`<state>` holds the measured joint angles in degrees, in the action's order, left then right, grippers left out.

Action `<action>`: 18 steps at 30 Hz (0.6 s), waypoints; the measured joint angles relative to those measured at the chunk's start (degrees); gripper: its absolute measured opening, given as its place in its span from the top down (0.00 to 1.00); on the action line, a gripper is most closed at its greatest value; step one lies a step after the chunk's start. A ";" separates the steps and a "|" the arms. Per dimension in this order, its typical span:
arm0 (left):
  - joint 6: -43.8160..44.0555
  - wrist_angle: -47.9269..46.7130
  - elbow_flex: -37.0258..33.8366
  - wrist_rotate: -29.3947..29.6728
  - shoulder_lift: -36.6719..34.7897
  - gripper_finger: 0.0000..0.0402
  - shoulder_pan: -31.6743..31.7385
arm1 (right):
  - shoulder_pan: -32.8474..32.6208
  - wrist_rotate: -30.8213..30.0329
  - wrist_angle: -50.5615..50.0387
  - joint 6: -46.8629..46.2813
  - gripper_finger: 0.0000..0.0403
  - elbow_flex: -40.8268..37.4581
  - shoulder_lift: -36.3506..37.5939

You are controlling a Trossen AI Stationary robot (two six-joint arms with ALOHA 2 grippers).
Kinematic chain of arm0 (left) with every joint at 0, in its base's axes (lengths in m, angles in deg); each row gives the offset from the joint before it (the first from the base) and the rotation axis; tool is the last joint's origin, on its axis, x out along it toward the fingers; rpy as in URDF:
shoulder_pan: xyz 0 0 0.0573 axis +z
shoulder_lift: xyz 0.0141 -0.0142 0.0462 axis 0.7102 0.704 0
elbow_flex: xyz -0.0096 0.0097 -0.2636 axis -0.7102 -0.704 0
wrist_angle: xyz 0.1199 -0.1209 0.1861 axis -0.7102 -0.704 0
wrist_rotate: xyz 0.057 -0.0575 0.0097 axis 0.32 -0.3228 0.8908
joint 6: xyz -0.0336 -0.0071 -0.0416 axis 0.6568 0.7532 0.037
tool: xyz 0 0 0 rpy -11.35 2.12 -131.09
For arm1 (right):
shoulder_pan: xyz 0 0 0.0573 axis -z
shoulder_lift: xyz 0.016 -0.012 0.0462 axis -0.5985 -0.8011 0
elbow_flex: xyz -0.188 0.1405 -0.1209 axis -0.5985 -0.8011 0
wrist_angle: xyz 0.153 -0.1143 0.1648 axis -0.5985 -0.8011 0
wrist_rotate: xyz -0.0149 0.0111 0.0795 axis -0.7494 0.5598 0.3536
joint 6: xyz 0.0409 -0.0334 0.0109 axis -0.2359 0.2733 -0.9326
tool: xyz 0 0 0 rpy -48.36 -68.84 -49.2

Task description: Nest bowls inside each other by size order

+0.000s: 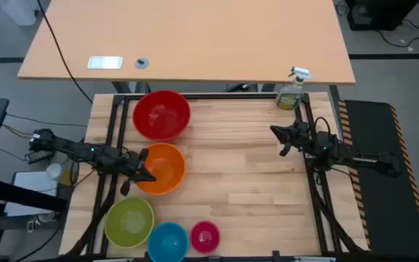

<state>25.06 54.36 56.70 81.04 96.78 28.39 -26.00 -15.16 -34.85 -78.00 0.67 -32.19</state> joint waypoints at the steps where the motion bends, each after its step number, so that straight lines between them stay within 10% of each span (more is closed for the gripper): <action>1: 0.00 0.02 0.00 0.02 0.00 0.95 0.02 | 0.00 -0.02 0.00 0.00 0.95 0.00 0.00; 18: 0.02 0.00 0.00 0.00 -0.02 0.95 0.00 | -0.02 0.00 0.02 0.00 0.95 0.00 0.02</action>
<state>25.08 54.36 56.70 81.04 96.76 28.39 -26.02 -15.16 -34.83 -78.00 0.67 -32.17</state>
